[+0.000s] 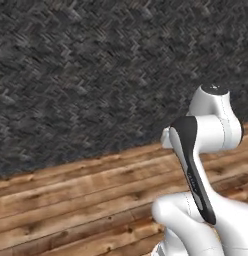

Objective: Pick up the orange and peach from the fridge and place one fruit on each plate on the dining counter.

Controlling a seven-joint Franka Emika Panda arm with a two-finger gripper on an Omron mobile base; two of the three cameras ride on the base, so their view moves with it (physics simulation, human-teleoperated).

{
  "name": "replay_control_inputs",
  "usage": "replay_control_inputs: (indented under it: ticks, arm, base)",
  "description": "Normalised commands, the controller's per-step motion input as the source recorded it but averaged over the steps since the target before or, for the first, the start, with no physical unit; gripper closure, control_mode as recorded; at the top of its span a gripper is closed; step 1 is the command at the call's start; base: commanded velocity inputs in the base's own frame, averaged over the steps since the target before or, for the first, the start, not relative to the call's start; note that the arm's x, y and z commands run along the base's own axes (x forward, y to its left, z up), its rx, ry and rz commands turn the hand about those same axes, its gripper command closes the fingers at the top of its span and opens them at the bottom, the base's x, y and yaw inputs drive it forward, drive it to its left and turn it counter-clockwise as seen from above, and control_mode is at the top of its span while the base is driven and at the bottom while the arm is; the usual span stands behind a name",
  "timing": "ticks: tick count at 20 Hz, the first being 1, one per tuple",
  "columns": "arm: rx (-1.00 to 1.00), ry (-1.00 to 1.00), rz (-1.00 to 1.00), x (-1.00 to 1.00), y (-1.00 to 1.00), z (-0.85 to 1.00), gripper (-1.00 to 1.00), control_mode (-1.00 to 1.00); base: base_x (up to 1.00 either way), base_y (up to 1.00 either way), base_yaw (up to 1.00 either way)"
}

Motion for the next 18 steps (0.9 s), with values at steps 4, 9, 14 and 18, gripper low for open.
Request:
replay_control_inputs:
  ticks: [4,9,14,18]
  arm:
    - [0.0,0.0,0.0,0.0,0.0,0.0,1.0,1.0]
    - [0.0,0.0,0.0,0.0,0.0,0.0,1.0,1.0]
    - [0.0,0.0,0.0,0.0,0.0,0.0,1.0,1.0]
    - [0.0,0.0,0.0,0.0,0.0,0.0,1.0,1.0]
  base:
    - [0.99,0.24,-0.55]
    - [0.85,0.4,-0.71]
    - [0.96,0.37,-0.7]
    - [0.94,0.29,-0.7]
